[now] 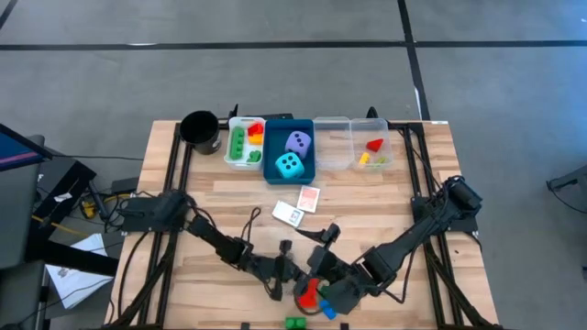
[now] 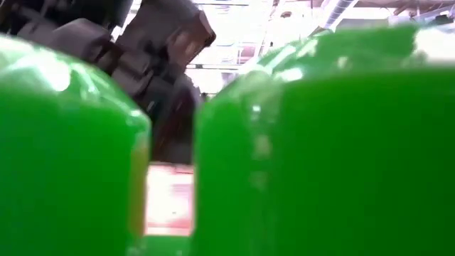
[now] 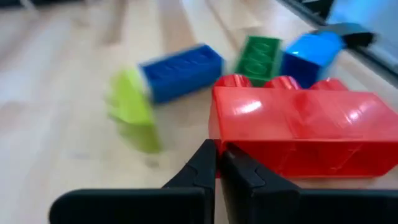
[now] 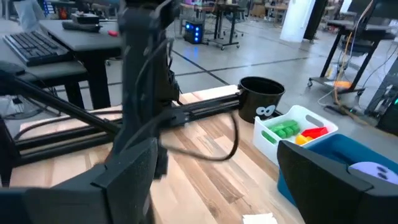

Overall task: Pick & Place Toys
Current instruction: Put the large red game piece into the white bin

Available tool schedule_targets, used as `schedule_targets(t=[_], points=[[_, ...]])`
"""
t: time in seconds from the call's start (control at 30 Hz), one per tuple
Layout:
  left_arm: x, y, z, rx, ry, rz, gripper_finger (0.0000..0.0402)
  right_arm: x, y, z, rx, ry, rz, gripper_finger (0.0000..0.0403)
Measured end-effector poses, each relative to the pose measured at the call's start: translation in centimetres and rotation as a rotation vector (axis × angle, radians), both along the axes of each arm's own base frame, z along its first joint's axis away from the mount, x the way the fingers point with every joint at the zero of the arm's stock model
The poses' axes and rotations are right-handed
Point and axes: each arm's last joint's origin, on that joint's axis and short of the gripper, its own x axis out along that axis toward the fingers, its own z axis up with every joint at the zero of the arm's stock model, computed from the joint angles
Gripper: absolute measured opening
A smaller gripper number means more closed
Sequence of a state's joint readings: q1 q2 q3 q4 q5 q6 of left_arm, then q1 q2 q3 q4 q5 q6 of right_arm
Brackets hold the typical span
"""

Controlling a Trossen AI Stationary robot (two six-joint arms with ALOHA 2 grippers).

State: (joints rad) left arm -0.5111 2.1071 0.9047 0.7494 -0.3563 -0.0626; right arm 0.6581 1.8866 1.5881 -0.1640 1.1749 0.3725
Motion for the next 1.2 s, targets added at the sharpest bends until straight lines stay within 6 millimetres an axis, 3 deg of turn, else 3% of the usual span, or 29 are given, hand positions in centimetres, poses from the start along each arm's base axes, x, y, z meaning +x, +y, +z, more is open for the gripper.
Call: schedule_targets(t=[0.1, 0.23, 0.4, 0.5, 0.67, 0.9, 1.03, 1.2], points=[[-0.7, 0.7, 2.2, 0.081, 0.009, 0.049, 0.0001, -1.3, 1.3, 0.4, -0.06, -0.026, -0.064, 0.0327], [-3.4, 2.3, 4.5, 0.098, -0.016, 0.08, 0.0001, -3.8, 3.3, 0.0, -0.169, -0.003, -0.099, 0.0326], [-7.9, 5.0, 6.3, 0.05, -0.081, 0.176, 0.0001, -6.4, 4.4, -0.5, -0.095, -0.009, -0.033, 0.0318], [-10.6, 6.8, 7.4, 0.037, -0.133, 0.272, 0.0001, -6.8, 4.4, -1.9, -0.037, 0.008, -0.014, 0.0317], [-14.3, 9.8, 9.7, 0.06, -0.282, 0.514, 0.0001, -5.2, 4.0, -6.1, -0.028, 0.044, -0.046, 0.0317], [-17.6, 14.3, 13.3, 0.309, -0.354, 1.001, 0.0001, -0.9, 2.3, -10.9, 0.001, 0.118, -0.081, 0.0317], [-18.5, 16.9, 14.4, 0.438, -0.29, 1.188, 0.0001, 1.4, 1.1, -11.6, 0.056, 0.18, -0.011, 0.0317], [-18.5, 19.9, 14.6, 0.546, -0.224, 1.275, 0.0001, 3.5, 0.0, -11.5, 0.09, 0.184, 0.069, 0.0317]])
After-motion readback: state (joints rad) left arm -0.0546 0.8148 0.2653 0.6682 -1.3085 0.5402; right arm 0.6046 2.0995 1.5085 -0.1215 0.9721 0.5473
